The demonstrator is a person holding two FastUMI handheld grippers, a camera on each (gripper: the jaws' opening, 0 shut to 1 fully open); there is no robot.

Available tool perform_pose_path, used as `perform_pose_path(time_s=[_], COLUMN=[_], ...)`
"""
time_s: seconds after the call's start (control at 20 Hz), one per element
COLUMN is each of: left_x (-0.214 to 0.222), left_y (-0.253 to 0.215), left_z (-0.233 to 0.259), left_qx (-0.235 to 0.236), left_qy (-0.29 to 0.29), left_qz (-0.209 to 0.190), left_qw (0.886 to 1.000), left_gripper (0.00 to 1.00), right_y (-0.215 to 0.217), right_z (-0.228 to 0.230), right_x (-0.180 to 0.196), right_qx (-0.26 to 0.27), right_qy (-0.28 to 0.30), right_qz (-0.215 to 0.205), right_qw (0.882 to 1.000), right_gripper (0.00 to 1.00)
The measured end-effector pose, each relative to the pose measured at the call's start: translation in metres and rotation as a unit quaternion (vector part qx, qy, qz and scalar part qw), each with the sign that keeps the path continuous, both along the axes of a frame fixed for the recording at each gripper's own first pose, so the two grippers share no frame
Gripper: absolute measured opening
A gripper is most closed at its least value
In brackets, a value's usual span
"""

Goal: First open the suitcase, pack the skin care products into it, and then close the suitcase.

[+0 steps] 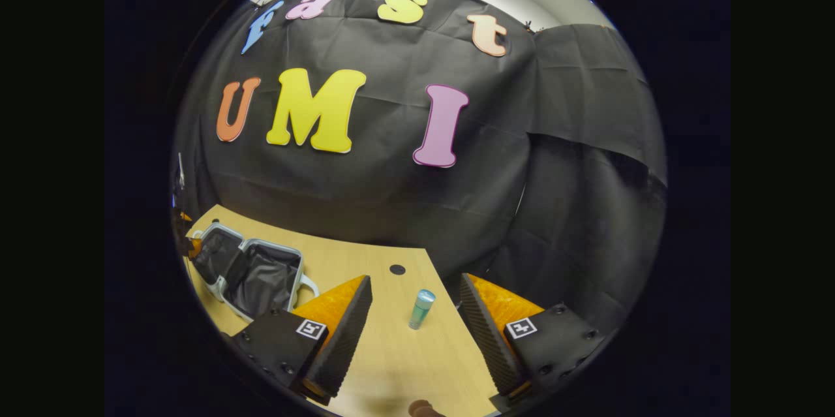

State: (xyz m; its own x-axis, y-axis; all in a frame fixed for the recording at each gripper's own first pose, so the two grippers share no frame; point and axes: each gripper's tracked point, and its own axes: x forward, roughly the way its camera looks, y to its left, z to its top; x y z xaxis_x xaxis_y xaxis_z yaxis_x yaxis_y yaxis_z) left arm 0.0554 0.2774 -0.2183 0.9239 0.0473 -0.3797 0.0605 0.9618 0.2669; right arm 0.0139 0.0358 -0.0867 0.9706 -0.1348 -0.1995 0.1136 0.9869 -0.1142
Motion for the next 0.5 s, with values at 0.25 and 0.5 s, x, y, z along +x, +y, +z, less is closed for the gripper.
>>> perform_pose_path(time_s=[0.25,0.5], left_x=[-0.006,-0.008], left_y=[-0.148,-0.259], left_z=[0.014,-0.004], left_qx=[-0.064,-0.098], left_qy=[-0.017,0.017], left_qz=[-0.040,-0.074], left_qw=[0.997,0.992], left_gripper=[0.99,0.99], right_y=[-0.042,-0.078], right_z=[-0.019,-0.035], right_x=[0.006,0.017], right_qx=[-0.003,-0.007], right_qy=[0.005,0.014], right_qz=[0.026,0.059], right_qw=[1.000,0.998], right_gripper=[0.81,0.81])
